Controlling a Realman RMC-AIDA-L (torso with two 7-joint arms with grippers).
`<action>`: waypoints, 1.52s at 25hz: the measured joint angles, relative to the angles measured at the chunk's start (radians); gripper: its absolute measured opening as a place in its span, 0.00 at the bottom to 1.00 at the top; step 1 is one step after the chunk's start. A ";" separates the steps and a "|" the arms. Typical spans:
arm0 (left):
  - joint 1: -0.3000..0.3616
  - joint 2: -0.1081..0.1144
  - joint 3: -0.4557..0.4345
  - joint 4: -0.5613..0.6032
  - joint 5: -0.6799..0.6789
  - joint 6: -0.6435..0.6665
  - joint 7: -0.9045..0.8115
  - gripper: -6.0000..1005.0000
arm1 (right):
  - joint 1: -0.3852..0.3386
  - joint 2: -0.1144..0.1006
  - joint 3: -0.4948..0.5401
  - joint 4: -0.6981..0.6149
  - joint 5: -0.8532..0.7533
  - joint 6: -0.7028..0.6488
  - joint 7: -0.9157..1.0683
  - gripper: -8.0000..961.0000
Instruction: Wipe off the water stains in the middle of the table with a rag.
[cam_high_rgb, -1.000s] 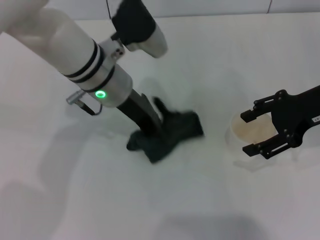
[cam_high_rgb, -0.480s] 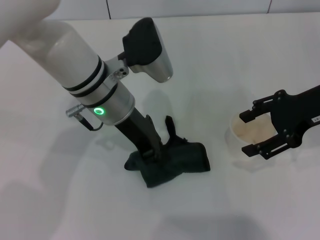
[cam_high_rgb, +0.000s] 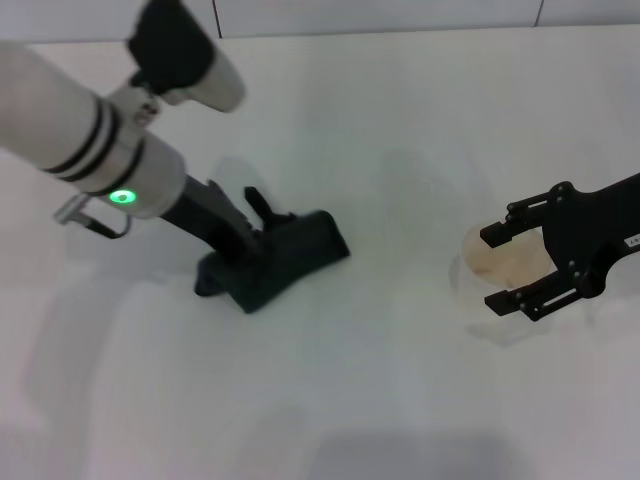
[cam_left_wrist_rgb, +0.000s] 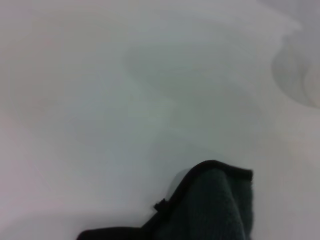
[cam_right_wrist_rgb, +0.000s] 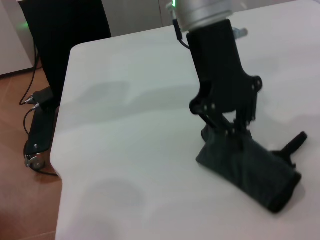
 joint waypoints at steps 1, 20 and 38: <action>0.018 0.000 -0.010 0.026 0.003 0.007 -0.003 0.17 | 0.000 0.000 0.000 0.000 0.000 0.000 0.000 0.85; 0.264 0.000 -0.199 0.201 -0.026 0.170 0.031 0.19 | 0.000 0.000 0.002 -0.006 0.000 0.002 0.001 0.85; 0.474 0.008 -0.474 0.241 -0.401 0.336 0.589 0.70 | -0.025 0.001 0.012 0.012 0.012 0.032 0.001 0.85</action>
